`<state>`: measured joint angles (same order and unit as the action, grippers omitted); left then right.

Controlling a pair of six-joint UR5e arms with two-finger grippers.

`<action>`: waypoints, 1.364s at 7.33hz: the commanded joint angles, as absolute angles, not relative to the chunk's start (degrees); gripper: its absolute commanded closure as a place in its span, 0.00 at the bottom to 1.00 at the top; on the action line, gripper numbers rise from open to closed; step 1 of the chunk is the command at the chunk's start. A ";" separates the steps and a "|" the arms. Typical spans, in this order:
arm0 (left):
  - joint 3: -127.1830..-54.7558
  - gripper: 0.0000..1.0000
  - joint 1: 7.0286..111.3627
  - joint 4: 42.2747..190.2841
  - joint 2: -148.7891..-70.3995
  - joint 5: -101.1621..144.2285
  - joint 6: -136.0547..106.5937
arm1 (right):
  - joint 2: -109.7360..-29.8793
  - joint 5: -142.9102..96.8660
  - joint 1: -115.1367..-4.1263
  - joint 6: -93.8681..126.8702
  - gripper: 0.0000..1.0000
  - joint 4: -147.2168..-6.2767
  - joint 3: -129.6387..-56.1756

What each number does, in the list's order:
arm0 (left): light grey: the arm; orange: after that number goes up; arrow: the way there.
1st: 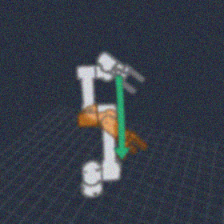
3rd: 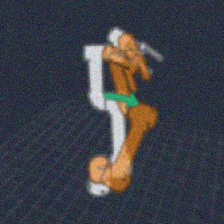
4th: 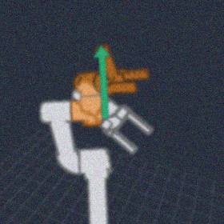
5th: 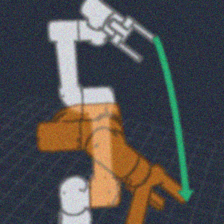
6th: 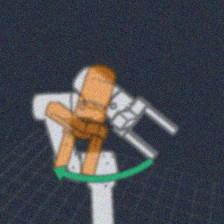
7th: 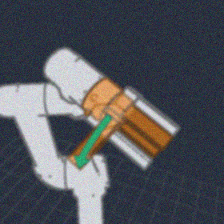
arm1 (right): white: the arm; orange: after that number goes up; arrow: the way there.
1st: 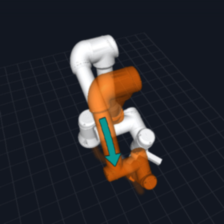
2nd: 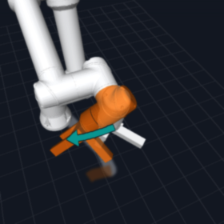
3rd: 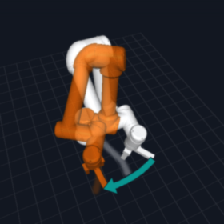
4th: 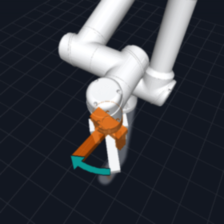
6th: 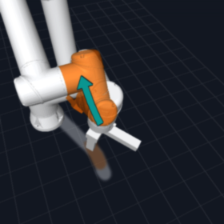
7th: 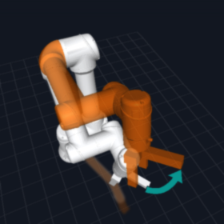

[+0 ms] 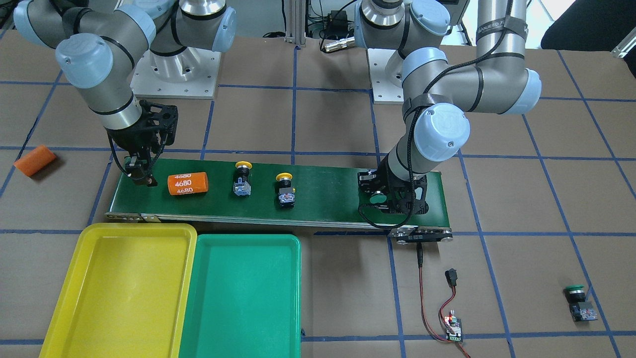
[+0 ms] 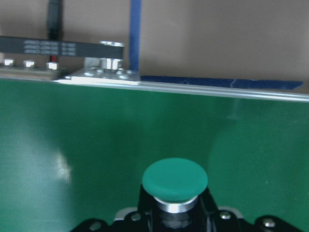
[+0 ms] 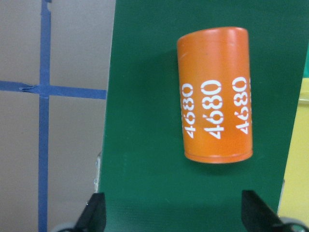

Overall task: Sort buttons by color to trays
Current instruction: 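Withdraw the left gripper toward the remaining green-capped button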

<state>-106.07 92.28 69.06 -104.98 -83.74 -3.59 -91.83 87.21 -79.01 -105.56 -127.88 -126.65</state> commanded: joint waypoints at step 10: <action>-65.13 0.00 58.10 64.26 -138.76 -91.06 26.54 | -90.52 87.71 -78.84 -89.33 0.00 -127.97 -124.81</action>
